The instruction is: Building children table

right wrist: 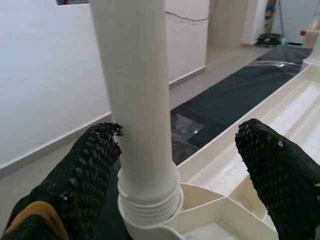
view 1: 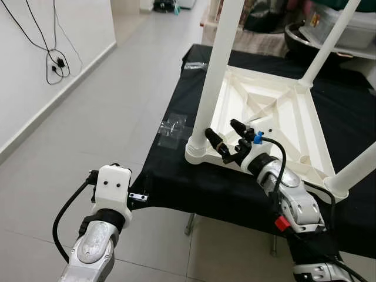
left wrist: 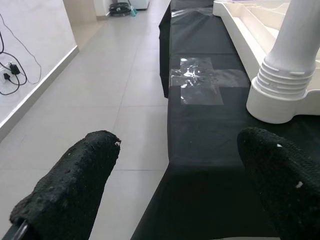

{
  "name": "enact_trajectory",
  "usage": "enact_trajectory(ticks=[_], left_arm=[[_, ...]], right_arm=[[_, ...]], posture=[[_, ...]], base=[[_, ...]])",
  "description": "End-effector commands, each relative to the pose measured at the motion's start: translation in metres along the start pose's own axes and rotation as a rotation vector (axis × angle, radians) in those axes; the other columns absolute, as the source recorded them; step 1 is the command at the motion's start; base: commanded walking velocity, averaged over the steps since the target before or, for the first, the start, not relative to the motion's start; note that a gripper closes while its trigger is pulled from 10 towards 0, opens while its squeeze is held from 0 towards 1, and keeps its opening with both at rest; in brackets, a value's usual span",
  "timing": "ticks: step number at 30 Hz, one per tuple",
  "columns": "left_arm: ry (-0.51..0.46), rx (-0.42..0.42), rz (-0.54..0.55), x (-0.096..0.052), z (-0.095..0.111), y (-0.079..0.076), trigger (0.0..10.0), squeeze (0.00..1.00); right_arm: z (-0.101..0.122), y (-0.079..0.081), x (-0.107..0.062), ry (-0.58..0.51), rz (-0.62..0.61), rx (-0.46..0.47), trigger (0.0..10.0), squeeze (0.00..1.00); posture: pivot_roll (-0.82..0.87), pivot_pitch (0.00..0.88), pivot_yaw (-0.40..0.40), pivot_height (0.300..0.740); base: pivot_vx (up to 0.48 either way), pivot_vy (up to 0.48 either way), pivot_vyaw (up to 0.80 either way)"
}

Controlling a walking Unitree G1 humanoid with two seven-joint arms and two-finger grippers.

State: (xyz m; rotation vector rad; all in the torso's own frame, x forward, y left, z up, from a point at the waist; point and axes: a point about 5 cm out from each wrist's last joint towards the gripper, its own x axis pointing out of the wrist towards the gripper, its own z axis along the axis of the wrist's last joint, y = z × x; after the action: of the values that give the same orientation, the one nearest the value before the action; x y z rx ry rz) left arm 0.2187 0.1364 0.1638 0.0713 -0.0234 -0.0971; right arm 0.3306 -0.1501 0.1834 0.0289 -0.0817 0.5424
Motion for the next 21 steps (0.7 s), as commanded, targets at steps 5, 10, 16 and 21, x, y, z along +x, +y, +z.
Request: enact_trajectory(ticks=[5, 10, 16, 21], left_arm=[[0.010, -0.010, -0.009, -0.004, 0.000, -0.003, 10.0, 0.00], [0.017, -0.012, -0.006, -0.005, -0.001, -0.003, 10.0, 0.00], [0.012, -0.032, -0.025, -0.006, 0.000, -0.008, 10.0, 0.00], [0.012, -0.065, -0.066, -0.010, 0.000, -0.015, 10.0, 0.00]], right_arm=[[0.006, -0.002, 0.006, -0.008, 0.118, 0.010, 10.0, 0.00], [0.011, -0.002, 0.015, -0.013, 0.156, -0.005, 10.0, 0.00], [0.013, 0.001, 0.022, -0.021, 0.180, 0.005, 10.0, 0.00], [0.013, 0.006, 0.031, -0.023, 0.215, -0.003, 10.0, 0.00]], posture=[[0.14, 0.152, -0.123, 0.740], [0.14, 0.148, -0.125, 0.740], [0.15, 0.148, -0.127, 0.740], [0.15, 0.140, -0.126, 0.740]], base=[[0.000, 0.000, 0.00], [0.000, 0.000, 0.00], [0.000, 0.000, 0.00], [0.000, 0.000, 0.00]])
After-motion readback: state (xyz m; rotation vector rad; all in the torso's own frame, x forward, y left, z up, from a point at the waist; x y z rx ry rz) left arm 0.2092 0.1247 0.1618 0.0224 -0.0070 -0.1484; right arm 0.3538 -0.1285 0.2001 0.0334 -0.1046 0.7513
